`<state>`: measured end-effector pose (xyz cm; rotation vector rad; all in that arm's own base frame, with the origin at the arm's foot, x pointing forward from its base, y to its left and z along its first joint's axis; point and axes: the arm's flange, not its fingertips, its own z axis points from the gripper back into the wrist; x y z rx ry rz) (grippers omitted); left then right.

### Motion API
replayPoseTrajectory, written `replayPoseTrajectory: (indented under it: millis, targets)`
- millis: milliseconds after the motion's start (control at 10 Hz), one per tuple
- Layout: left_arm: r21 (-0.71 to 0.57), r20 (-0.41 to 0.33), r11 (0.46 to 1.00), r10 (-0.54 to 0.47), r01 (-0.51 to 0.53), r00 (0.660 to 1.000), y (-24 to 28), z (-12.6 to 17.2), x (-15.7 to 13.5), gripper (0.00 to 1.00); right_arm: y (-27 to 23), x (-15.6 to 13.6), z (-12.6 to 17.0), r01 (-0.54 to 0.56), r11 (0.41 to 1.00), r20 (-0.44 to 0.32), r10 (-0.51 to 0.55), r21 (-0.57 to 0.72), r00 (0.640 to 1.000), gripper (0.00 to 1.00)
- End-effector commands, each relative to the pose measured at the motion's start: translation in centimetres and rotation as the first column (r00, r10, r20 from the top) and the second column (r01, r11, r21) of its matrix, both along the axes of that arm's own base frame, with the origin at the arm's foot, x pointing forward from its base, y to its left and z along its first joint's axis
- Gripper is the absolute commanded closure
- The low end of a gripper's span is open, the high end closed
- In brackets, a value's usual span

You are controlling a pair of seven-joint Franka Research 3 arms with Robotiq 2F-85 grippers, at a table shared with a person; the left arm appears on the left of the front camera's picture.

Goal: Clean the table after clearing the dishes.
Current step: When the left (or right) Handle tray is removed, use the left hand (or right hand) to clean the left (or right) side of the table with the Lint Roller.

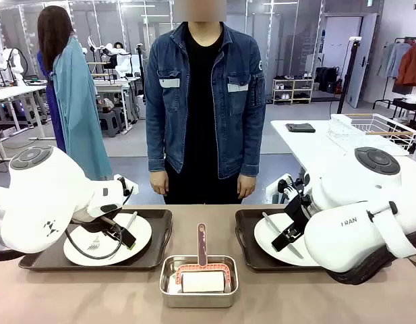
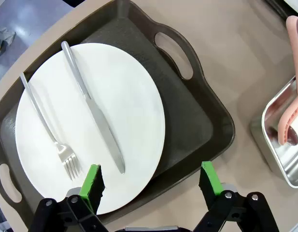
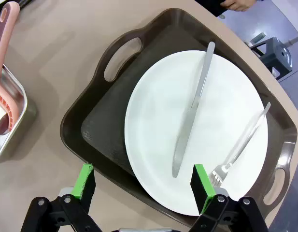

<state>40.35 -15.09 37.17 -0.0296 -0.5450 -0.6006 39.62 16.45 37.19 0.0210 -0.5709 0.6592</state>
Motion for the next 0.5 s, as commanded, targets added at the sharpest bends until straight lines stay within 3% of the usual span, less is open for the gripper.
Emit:
replayPoseTrajectory:
  millis: [0, 400]
  targets:
    - [0.0, 0.0, 1.0, 0.0, 0.0, 1.0, -0.02, 0.0, -0.01, 0.0, 0.0, 0.0, 0.0, 0.0, 1.0, 0.0, 0.0, 0.0, 1.0, 0.0]
    - [0.0, 0.0, 1.0, 0.0, 0.0, 1.0, -0.02, 0.0, -0.01, 0.0, 0.0, 0.0, 0.0, 0.0, 1.0, 0.0, 0.0, 0.0, 1.0, 0.0]
